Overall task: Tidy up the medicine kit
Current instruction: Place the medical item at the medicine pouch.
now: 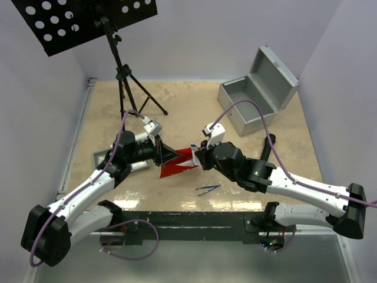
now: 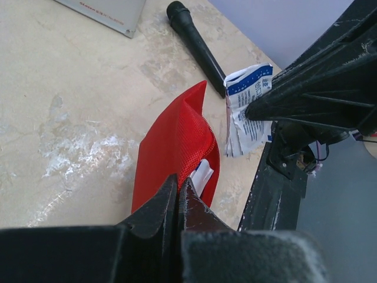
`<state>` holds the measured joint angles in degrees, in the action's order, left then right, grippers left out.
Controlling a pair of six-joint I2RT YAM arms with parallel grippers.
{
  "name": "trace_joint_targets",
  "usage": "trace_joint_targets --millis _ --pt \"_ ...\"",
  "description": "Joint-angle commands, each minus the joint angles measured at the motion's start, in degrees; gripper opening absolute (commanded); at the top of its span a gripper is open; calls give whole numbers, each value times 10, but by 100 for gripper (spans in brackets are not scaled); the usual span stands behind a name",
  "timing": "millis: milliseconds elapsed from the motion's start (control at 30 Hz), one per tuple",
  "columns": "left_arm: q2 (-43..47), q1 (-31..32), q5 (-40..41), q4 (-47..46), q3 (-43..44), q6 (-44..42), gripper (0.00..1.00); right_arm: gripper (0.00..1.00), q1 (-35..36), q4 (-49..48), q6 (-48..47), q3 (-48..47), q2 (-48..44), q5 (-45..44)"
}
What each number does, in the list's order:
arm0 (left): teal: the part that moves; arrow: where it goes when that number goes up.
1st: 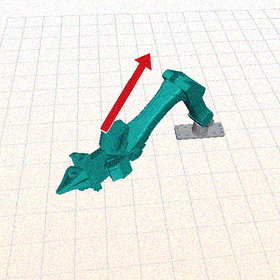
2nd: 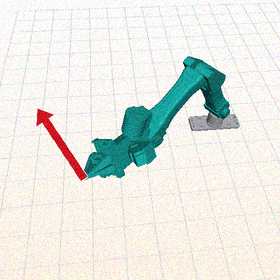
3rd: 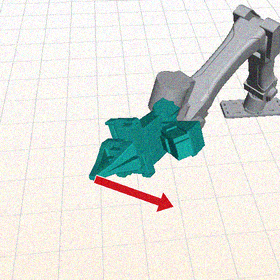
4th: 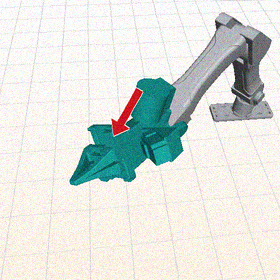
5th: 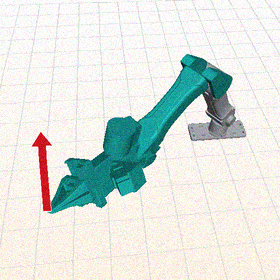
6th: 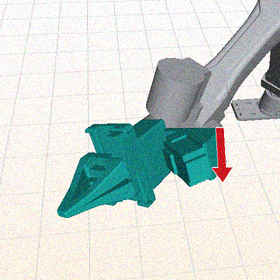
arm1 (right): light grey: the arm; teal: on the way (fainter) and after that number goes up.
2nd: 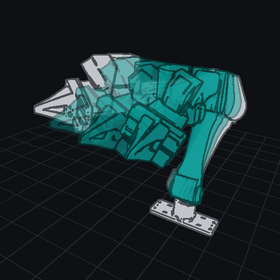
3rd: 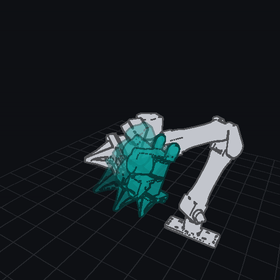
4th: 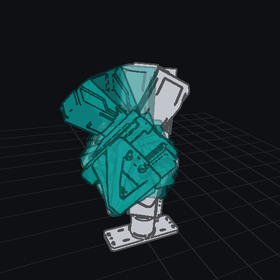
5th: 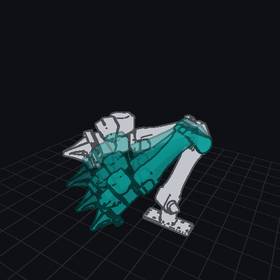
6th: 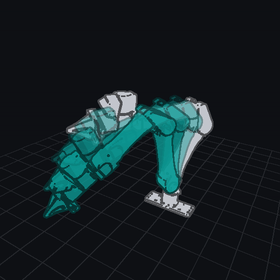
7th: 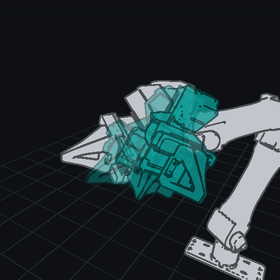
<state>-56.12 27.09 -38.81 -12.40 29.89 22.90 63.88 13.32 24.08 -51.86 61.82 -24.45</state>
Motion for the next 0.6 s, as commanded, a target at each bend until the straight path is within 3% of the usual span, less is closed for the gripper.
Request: trace_joint_targets --millis 0,567 --pt "7 1 -35 -29 30 -15 0 0 3 -66 -56 26 -39 -24" --pt "-28 1 -119 -104 75 49 0 0 5 -76 -151 19 -8 58"
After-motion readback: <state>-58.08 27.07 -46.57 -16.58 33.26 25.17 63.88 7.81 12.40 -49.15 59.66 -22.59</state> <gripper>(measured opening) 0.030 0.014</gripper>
